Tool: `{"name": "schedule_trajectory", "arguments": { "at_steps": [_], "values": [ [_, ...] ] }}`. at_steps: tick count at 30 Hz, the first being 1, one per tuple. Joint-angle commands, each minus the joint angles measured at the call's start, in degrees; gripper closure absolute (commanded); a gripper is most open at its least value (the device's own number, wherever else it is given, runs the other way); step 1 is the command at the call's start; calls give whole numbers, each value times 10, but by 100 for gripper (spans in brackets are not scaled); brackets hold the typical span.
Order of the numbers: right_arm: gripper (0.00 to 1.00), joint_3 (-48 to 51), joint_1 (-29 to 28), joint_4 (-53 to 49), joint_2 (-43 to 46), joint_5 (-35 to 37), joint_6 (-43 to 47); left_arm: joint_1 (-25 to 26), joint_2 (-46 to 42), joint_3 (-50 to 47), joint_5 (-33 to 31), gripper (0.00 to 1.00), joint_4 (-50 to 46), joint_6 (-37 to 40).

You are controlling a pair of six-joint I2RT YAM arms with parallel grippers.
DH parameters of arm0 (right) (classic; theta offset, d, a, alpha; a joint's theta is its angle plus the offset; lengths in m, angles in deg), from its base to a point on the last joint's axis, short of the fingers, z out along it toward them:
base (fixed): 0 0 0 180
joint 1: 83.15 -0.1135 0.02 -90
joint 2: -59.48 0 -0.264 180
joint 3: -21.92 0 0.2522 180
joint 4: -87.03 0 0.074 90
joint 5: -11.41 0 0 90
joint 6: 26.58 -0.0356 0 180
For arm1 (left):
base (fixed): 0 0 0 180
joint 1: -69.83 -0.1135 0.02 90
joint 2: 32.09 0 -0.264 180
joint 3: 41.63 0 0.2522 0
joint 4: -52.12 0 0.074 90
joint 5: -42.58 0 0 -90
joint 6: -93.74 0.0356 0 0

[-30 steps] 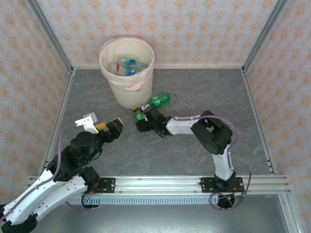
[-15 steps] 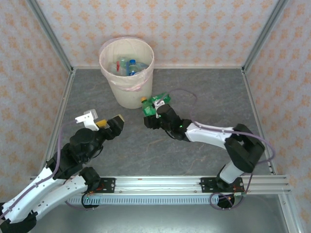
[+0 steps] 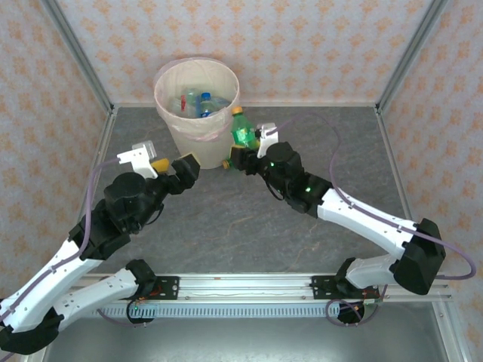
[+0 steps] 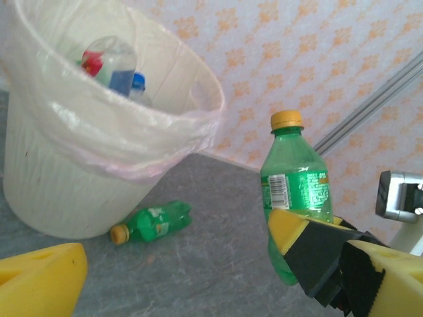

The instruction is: Put the plastic bottles in the bin

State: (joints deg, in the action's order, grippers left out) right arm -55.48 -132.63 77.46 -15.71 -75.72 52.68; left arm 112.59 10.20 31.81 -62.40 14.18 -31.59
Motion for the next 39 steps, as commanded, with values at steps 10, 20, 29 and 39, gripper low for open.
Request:
{"name": "schedule_trajectory", "arguments": {
  "at_steps": [10, 20, 29, 39],
  "values": [
    [43, -266, 10, -45, -161, 43, 35, 3, 39, 111, -30, 1, -11, 75],
    [43, -505, 44, -111, -334, 30, 39, 4, 38, 131, -45, 1, -28, 87],
    [42, -685, 61, -191, -453, 21, 39, 3, 22, 122, -54, 1, -33, 87],
    [20, -697, 63, -197, -459, 9, 32, 4, 14, 120, -56, 1, -41, 89]
  ]
}}
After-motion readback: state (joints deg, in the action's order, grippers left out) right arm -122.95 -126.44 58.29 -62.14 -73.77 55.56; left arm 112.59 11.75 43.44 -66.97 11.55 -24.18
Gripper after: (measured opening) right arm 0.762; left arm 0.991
